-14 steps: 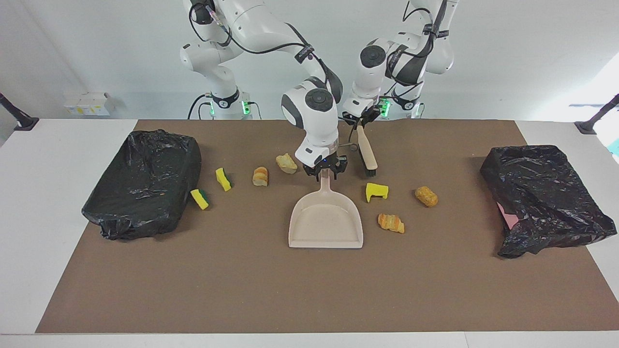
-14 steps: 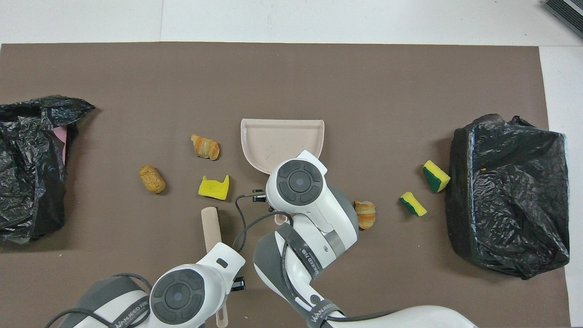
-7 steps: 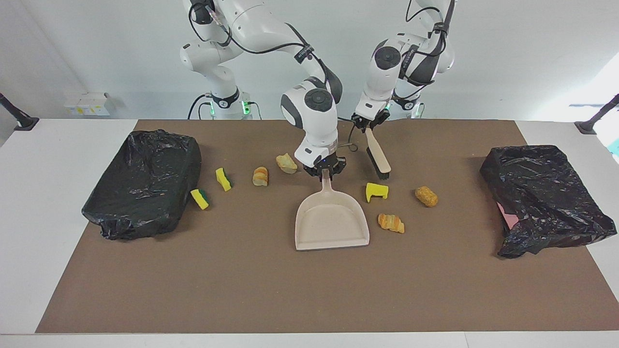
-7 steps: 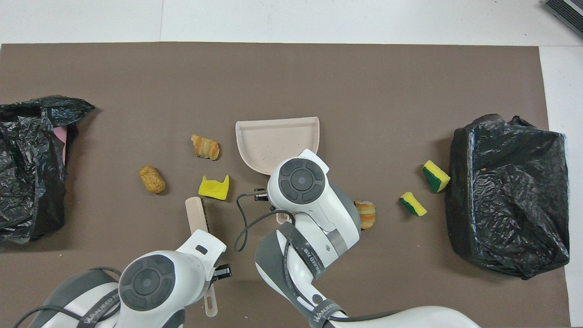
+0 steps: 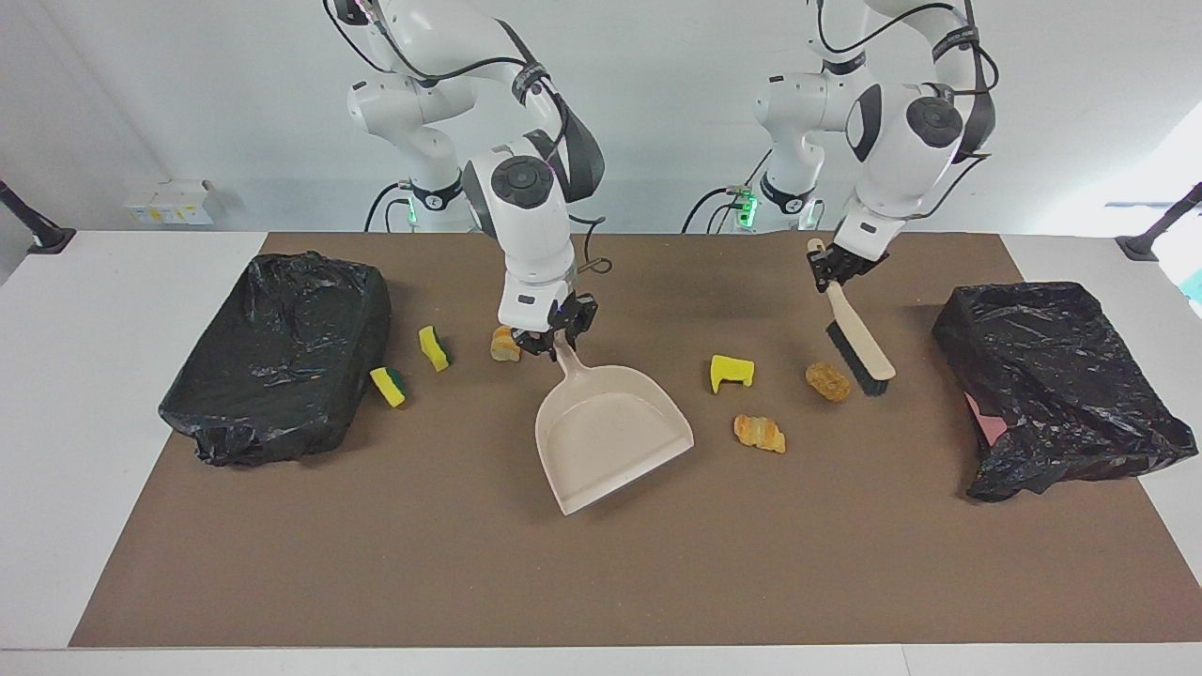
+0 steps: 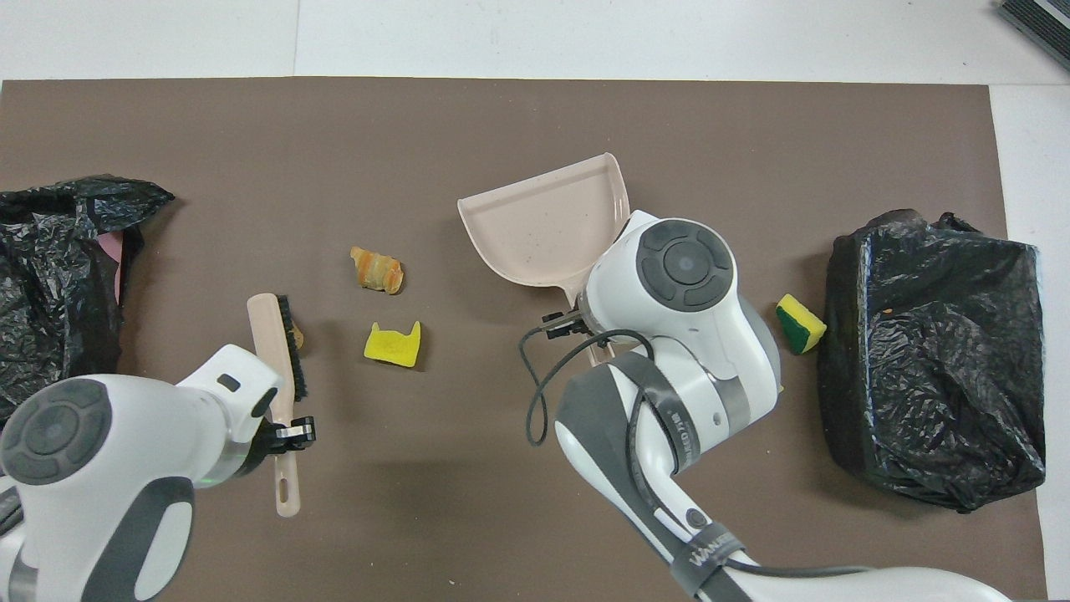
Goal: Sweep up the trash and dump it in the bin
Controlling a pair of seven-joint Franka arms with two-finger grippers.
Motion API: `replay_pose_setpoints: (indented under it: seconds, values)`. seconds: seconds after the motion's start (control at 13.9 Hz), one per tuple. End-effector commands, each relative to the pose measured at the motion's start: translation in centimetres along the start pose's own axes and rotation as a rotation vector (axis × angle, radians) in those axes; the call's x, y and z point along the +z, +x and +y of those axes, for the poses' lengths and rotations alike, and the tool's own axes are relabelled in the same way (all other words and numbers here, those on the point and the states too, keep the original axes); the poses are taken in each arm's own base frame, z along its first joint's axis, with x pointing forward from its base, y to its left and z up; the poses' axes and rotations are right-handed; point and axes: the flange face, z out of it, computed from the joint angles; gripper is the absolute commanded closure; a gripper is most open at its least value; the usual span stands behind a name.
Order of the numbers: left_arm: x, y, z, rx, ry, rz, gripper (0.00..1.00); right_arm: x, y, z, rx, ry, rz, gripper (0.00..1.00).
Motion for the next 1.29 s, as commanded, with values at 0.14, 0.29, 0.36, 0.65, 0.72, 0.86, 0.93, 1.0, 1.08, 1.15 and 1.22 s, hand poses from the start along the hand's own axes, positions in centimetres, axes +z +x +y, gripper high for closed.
replay_pose_setpoints:
  seconds: [0.14,0.29,0.36,0.65,0.72,0.86,0.93,1.0,1.08,1.15,1.22]
  values:
    - [1.8,6.2,-4.1,0.114,0.044,-0.016,1.0,0.2,-1.3,4.0,-0.269,-0.01,-0.022,1.0]
    - [3.9,7.2,-4.4,0.142,0.042,-0.015,1.0,0.4,-1.5,3.8,-0.28,-0.003,-0.043,1.0]
    - [4.7,7.3,-3.7,0.154,0.042,-0.027,1.0,0.8,-1.6,4.0,-0.277,0.0,-0.05,1.0]
    - [5.6,6.7,1.4,0.254,0.052,-0.051,1.0,2.5,-2.3,3.7,-0.278,0.012,-0.086,1.0]
    - [6.1,6.1,2.8,0.283,0.056,-0.062,1.0,2.6,-2.3,3.8,-0.277,0.013,-0.088,1.0]
    - [6.4,4.7,5.5,0.314,0.056,-0.098,1.0,2.6,-2.3,3.8,-0.277,0.013,-0.088,1.0]
    - [6.4,4.1,6.8,0.311,0.05,-0.108,1.0,2.7,-2.4,3.9,-0.275,0.014,-0.091,1.0]
    - [6.6,3.3,8.2,0.274,0.024,-0.117,1.0,2.7,-2.5,3.9,-0.275,0.014,-0.091,1.0]
    - [6.6,2.7,9.6,0.233,0.0,-0.123,1.0,2.7,-2.5,3.9,-0.275,0.014,-0.091,1.0]
    - [6.5,2.2,11.0,0.199,-0.02,-0.128,1.0,2.8,-2.5,3.9,-0.275,0.014,-0.092,1.0]
    - [6.5,1.6,12.5,0.157,-0.048,-0.138,1.0,2.9,-2.6,3.9,-0.275,0.015,-0.094,1.0]
